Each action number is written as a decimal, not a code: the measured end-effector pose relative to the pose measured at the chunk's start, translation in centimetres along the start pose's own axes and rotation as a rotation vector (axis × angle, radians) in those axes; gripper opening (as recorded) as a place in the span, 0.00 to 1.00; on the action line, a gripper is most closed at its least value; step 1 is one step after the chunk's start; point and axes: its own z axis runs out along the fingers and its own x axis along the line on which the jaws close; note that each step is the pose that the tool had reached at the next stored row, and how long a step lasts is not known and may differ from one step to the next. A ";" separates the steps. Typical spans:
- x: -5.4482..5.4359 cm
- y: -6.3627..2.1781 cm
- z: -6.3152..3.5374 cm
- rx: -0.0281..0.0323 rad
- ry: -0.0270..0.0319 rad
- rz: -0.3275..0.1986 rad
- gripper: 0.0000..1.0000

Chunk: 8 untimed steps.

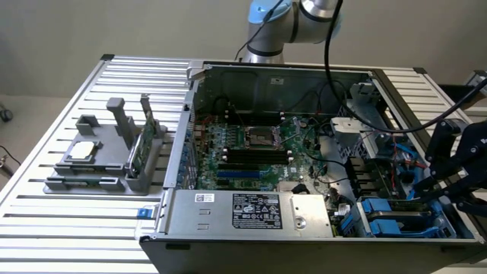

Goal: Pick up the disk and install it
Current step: 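Insert the first disk wire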

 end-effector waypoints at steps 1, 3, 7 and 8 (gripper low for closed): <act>-0.1 0.02 -0.01 -0.0006 0.0037 -0.001 0.27; -0.1 0.05 -0.03 -0.0016 0.0097 -0.002 0.16; -0.1 0.07 -0.02 0.0107 0.0147 0.000 0.16; -0.1 0.07 -0.02 0.0228 0.0170 0.002 0.16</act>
